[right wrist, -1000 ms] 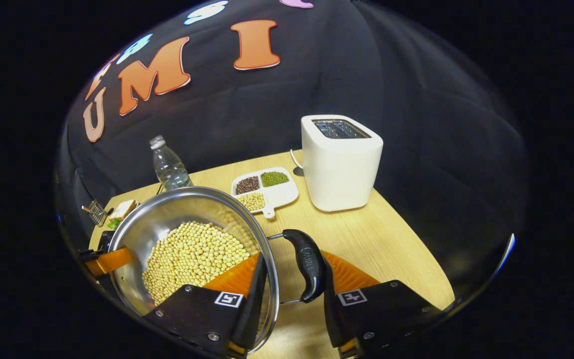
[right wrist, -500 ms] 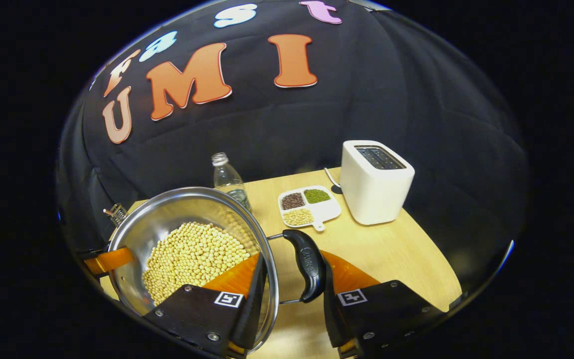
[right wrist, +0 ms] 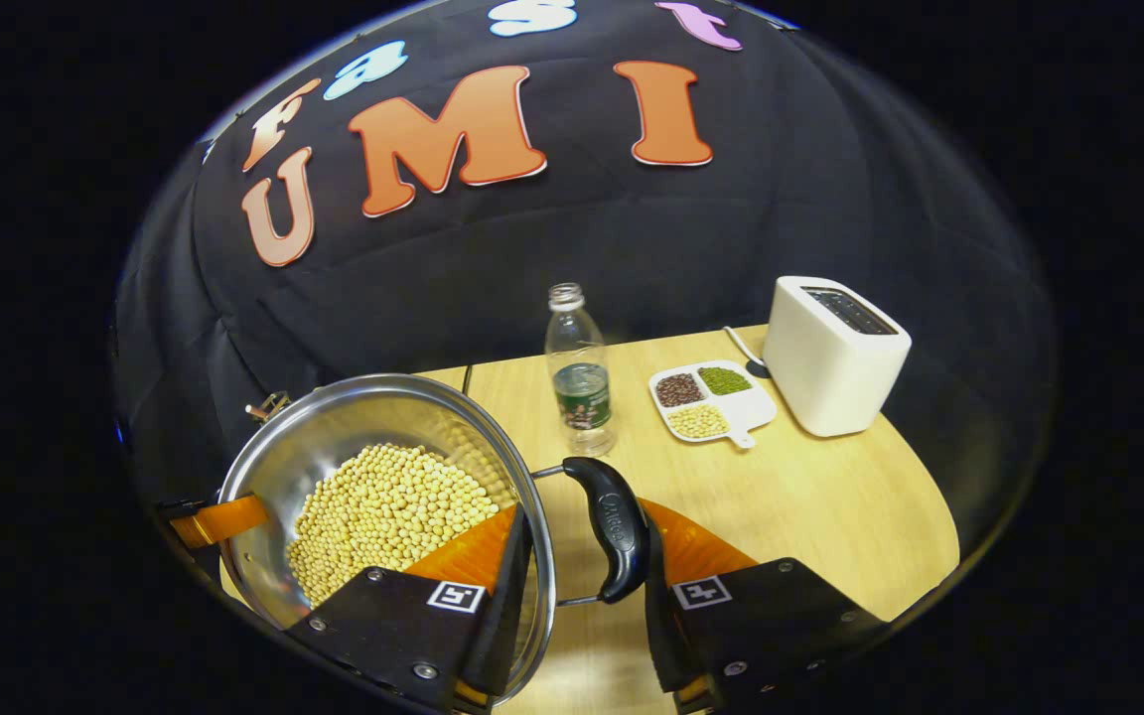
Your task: First push the handle of the pot to place it horizontally, then grasp the pot with both hands and set it on the induction cooktop.
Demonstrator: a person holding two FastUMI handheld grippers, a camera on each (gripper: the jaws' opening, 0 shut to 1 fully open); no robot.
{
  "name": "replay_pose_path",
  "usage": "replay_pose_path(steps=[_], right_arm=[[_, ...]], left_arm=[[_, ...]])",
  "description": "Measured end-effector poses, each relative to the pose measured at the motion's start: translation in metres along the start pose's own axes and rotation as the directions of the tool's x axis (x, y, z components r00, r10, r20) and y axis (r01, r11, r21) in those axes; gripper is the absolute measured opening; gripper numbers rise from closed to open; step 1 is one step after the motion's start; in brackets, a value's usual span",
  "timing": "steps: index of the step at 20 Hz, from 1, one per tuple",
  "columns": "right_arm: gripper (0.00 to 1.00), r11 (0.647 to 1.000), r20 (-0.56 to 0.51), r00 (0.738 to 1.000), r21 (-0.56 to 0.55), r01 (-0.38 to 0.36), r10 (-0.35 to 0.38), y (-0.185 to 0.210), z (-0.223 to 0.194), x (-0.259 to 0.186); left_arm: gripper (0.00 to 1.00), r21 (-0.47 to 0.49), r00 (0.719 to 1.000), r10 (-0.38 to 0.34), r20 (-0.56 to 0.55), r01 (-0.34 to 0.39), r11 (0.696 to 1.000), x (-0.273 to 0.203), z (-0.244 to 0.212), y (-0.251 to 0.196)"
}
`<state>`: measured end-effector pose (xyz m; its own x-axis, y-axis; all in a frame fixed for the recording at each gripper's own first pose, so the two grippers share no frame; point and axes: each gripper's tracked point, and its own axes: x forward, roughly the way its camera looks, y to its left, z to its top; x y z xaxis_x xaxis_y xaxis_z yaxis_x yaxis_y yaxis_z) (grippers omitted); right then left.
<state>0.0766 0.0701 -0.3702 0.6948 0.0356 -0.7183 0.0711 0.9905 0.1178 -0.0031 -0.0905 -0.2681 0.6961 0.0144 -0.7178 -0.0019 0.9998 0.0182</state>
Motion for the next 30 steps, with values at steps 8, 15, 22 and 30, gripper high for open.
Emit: replay_pose_path(steps=[8,15,22,30], right_arm=[[0.55,0.999,-0.065,0.997,-0.024,-0.048,0.046,0.068,-0.029,0.027],[0.54,0.998,-0.118,0.992,-0.053,-0.043,0.036,0.086,-0.052,0.04],[0.57,0.998,-0.136,0.991,-0.065,-0.023,0.014,0.088,-0.06,0.044],[0.92,0.998,-0.024,0.999,-0.054,-0.025,0.024,0.066,-0.01,0.003]], left_arm=[[0.57,-0.031,0.997,0.063,-0.039,-0.064,0.997,-0.02,-0.001,0.0],[0.62,-0.047,0.994,0.063,-0.091,-0.067,0.997,-0.029,0.016,-0.005],[0.63,-0.061,0.989,0.057,-0.138,-0.066,0.996,-0.022,0.009,0.0],[0.98,0.017,0.992,0.075,0.099,-0.077,0.997,-0.064,0.085,-0.038]])
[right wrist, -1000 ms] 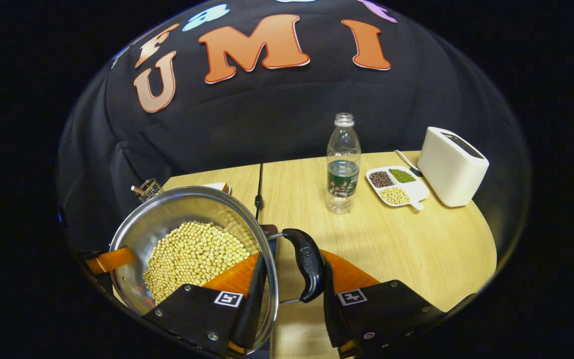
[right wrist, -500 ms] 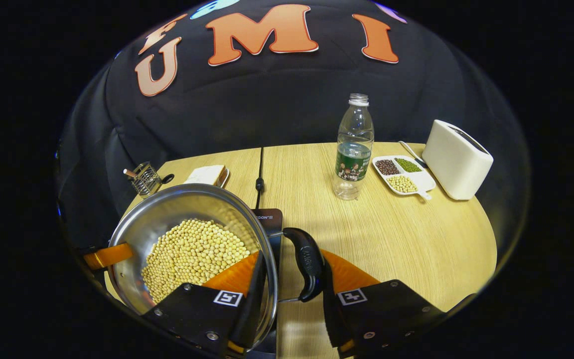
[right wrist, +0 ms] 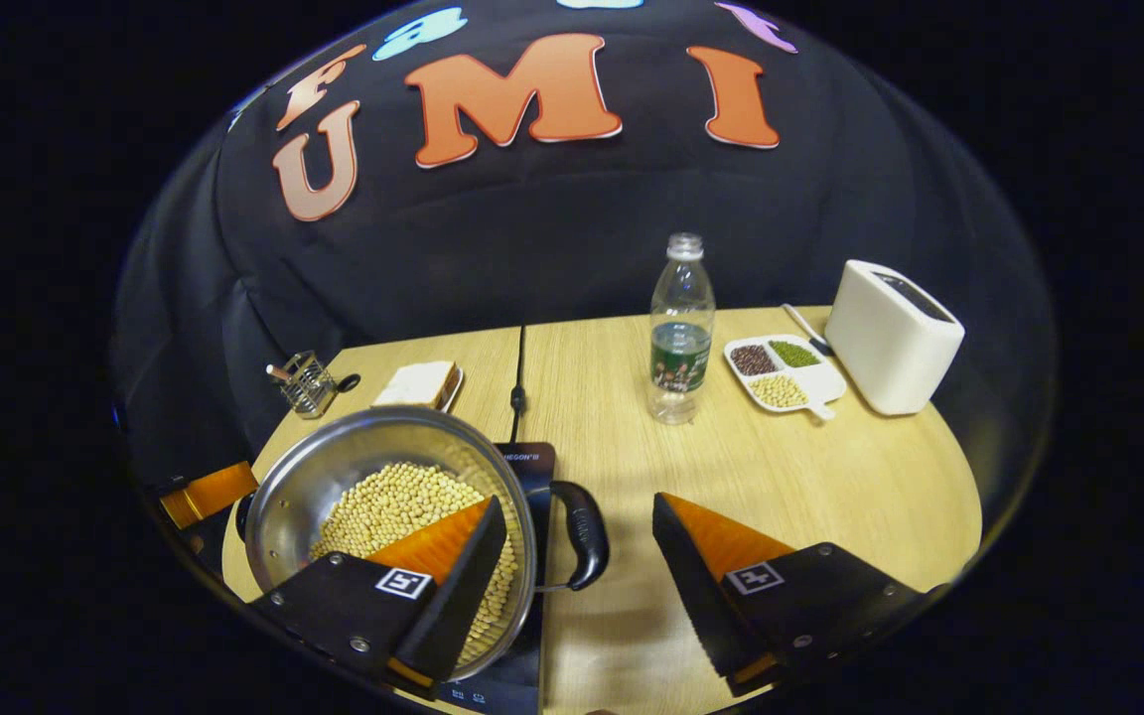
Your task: First push the handle of the pot to place it horizontally, then grasp the pot with both hands and set it on the induction cooktop.
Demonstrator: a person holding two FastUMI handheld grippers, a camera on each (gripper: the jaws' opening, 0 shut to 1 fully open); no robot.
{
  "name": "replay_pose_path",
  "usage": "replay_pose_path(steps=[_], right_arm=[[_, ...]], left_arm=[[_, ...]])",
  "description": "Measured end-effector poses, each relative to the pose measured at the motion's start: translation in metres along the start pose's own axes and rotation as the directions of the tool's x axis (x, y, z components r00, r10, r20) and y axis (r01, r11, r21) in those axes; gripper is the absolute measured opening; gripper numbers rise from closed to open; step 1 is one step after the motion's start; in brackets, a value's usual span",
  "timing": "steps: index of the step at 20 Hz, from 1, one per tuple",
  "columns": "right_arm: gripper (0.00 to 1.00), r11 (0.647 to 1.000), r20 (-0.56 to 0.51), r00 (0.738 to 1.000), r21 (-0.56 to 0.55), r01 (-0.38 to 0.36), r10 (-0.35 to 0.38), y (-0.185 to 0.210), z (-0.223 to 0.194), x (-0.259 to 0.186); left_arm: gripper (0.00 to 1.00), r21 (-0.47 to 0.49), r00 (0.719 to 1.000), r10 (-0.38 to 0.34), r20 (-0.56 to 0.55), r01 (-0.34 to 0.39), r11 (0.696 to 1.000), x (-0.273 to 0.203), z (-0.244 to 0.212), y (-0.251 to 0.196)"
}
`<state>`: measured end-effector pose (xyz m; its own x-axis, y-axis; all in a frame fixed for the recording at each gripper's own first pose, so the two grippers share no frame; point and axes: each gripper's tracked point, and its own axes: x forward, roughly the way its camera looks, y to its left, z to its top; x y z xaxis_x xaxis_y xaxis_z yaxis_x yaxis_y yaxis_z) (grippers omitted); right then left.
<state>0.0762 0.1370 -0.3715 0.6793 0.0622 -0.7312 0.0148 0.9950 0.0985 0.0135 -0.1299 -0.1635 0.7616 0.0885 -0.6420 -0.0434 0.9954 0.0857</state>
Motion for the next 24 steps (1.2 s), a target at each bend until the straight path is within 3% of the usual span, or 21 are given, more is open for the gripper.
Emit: replay_pose_path(steps=[3,8,10,13,19,21,24], right_arm=[[0.94,1.0,0.08,0.997,-0.012,0.012,-0.011,-0.02,0.037,-0.042],[0.94,0.997,0.266,0.963,-0.047,0.053,-0.039,-0.055,0.104,-0.129],[0.94,0.997,0.336,0.941,-0.05,0.05,-0.03,-0.064,0.128,-0.165],[0.94,0.997,0.44,0.898,-0.061,0.054,-0.022,-0.076,0.158,-0.218],[0.94,0.997,0.547,0.837,-0.061,0.042,-0.001,-0.093,0.176,-0.289],[0.94,0.998,0.564,0.826,-0.052,0.044,-0.007,-0.099,0.177,-0.298],[0.94,0.999,0.565,0.825,-0.039,0.025,0.001,-0.101,0.167,-0.304]], left_arm=[[0.98,0.035,0.987,0.008,0.162,-0.014,0.999,-0.032,0.057,-0.01],[0.98,0.019,0.958,0.054,0.283,-0.062,0.998,-0.097,0.122,-0.003],[0.96,0.007,0.928,0.086,0.361,-0.095,0.995,-0.135,0.151,0.009],[0.98,-0.016,0.863,0.125,0.489,-0.135,0.991,-0.203,0.193,0.021],[0.97,-0.012,0.775,0.023,0.631,-0.02,1.0,-0.307,0.23,-0.007],[0.99,-0.03,0.769,-0.005,0.639,0.032,0.999,-0.324,0.227,-0.017],[0.98,-0.034,0.771,-0.014,0.637,0.046,0.998,-0.332,0.222,-0.021]])
